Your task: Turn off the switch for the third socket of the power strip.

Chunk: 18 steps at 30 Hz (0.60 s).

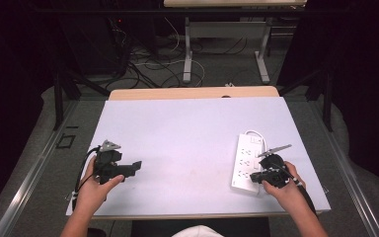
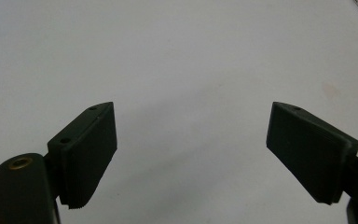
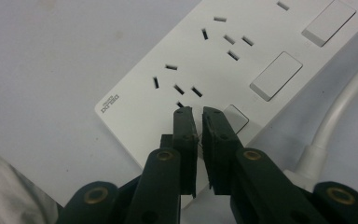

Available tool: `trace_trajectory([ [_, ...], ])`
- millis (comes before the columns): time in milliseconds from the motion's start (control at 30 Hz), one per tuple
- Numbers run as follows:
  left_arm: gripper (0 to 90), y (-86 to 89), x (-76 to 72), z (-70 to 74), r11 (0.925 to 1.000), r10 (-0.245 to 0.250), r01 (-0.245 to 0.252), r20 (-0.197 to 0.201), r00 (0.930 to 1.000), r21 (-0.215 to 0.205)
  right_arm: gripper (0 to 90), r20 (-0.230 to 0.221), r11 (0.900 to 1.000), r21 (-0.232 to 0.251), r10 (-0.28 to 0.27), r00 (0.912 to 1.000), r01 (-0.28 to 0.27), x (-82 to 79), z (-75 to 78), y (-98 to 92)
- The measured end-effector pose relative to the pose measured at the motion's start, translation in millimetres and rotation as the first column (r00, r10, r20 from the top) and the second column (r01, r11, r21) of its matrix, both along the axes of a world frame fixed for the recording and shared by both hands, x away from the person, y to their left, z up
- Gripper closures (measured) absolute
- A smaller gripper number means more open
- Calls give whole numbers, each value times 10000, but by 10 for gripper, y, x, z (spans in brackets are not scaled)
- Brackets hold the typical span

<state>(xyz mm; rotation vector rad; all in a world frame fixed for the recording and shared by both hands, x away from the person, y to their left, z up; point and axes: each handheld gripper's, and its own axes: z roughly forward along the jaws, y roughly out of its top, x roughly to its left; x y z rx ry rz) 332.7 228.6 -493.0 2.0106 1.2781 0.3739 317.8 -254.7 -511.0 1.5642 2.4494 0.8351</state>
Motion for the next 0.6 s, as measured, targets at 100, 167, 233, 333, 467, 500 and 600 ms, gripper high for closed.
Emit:
trace_trajectory([
  [100, 166, 0, 0, 0, 10000, 3, -3, 1, 10000, -3, 801, 94, 10000, 5, 75, 9999, -75, -2, 10, -6],
  [167, 165, 0, 1, 0, 10000, -5, 5, 16, 10000, -17, 782, 128, 10000, -26, 94, 9999, -94, -1, 16, -4],
  [233, 165, 1, 0, 0, 10000, 22, -22, 5, 10000, -12, 771, 194, 9999, -71, 123, 9997, -122, -1, 21, -5],
  [333, 166, 1, 1, 0, 10000, 21, -21, 4, 10000, -23, 726, 303, 9999, -155, 76, 9995, -71, -6, 40, -7],
  [467, 165, 0, 5, -4, 10000, 17, -17, 7, 10000, -29, 666, 405, 9999, -109, 23, 9992, -18, -9, 61, -19],
  [500, 166, 0, 5, -5, 10000, 27, -27, 7, 10000, -25, 647, 414, 10000, -84, 28, 9991, -24, -8, 62, -21],
  [600, 165, 0, 6, -6, 10000, 28, -28, 6, 10000, -28, 595, 522, 9999, -137, 13, 9986, -6, -12, 71, -21],
])
